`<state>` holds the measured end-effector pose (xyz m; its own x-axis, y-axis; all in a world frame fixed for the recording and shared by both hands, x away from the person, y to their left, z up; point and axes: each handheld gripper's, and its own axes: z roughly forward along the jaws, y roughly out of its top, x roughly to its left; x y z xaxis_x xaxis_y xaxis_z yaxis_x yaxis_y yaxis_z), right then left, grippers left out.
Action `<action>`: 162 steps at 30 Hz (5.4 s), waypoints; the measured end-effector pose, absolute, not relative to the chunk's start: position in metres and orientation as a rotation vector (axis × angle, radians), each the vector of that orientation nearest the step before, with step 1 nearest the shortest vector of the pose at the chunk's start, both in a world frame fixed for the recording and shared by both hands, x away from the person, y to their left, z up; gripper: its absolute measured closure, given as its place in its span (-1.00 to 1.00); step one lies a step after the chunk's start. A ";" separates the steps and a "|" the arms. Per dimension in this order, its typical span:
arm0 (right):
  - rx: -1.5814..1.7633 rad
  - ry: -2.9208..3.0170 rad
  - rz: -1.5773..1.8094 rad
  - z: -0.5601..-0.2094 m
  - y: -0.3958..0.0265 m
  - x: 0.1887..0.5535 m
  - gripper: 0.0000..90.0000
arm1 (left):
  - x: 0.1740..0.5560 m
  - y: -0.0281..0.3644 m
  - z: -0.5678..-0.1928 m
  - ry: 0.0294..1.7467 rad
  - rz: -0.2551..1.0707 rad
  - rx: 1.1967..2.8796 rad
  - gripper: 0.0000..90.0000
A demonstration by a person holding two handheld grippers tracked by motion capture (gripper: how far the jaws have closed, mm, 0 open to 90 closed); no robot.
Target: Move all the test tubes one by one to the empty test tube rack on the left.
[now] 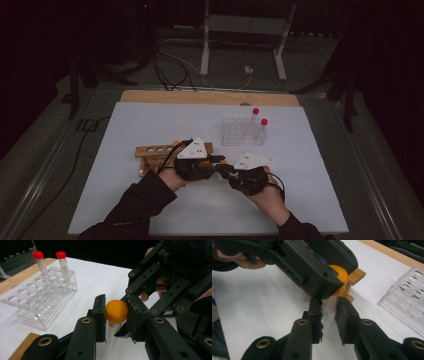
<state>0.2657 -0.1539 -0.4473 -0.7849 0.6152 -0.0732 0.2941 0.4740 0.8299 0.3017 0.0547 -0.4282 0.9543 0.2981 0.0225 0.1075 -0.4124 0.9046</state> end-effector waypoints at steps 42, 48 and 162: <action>0.767 2.291 1.377 -0.435 -0.166 0.268 -1.00 | 0.300 0.176 -0.384 0.523 0.488 1.896 0.60; 0.781 2.289 1.406 -0.434 -0.167 0.268 -1.00 | 0.309 0.186 -0.384 0.559 0.534 1.878 0.60; 1.269 1.972 1.105 -0.475 -0.260 0.404 0.52 | 0.288 0.202 -0.444 0.611 0.361 1.922 -0.97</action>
<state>0.4036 -0.2604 -0.4748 -0.4086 0.9127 -0.0108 0.4675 0.2194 0.8563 0.2876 0.2024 -0.4441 0.8250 0.5647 -0.0235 0.2518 -0.3300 0.9098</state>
